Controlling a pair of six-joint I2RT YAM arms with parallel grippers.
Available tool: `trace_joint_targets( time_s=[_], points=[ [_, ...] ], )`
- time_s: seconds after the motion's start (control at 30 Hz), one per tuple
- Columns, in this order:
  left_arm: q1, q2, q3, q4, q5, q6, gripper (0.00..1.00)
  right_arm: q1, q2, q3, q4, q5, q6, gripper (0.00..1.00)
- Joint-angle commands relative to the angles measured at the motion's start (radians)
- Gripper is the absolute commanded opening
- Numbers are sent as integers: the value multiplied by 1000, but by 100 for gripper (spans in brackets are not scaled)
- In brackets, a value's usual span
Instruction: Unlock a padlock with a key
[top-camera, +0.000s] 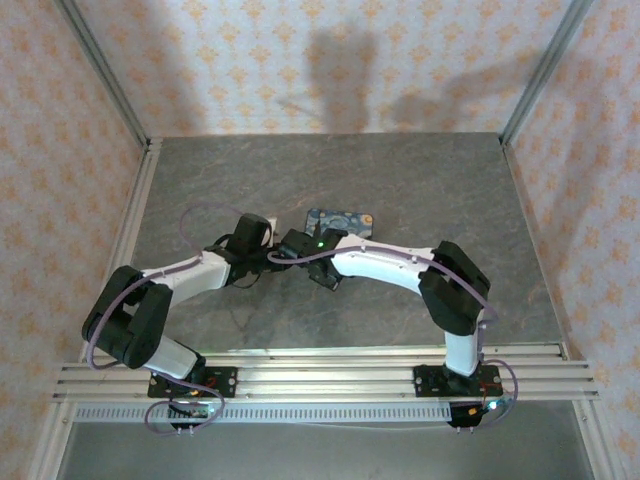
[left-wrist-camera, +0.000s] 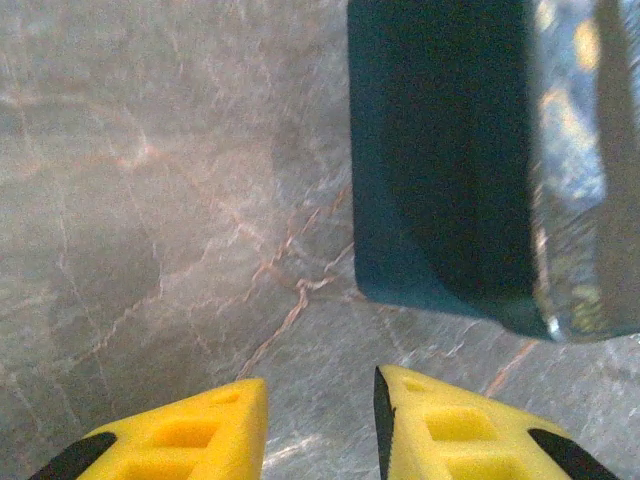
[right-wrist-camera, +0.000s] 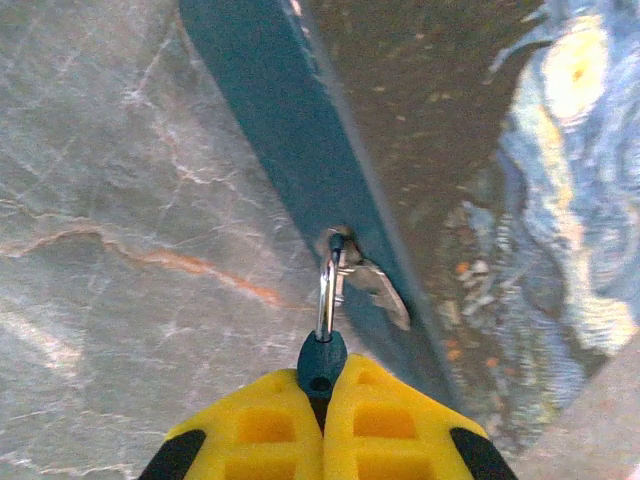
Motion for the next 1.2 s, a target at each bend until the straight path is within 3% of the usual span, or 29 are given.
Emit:
trace_joint_targets(
  time_s=[0.0,0.47,0.7,0.93,1.17],
  points=[
    [8,15,-23,38,36,-24,34,11,-11,35,47,179,-95,0],
    [40,49,-37,56,66,-15,33,3,-89,-18,182,16,-134,0],
    [39,51,-48,55,54,-16,33,3,-22,-18,236,33,-151,0],
    [39,-10,-65,11,-13,-15,34,4,-45,-7,322,-20,-129,0],
    [39,-140,-62,-108,-146,2,44,5,-23,-20,340,-110,-101,0]
  ],
)
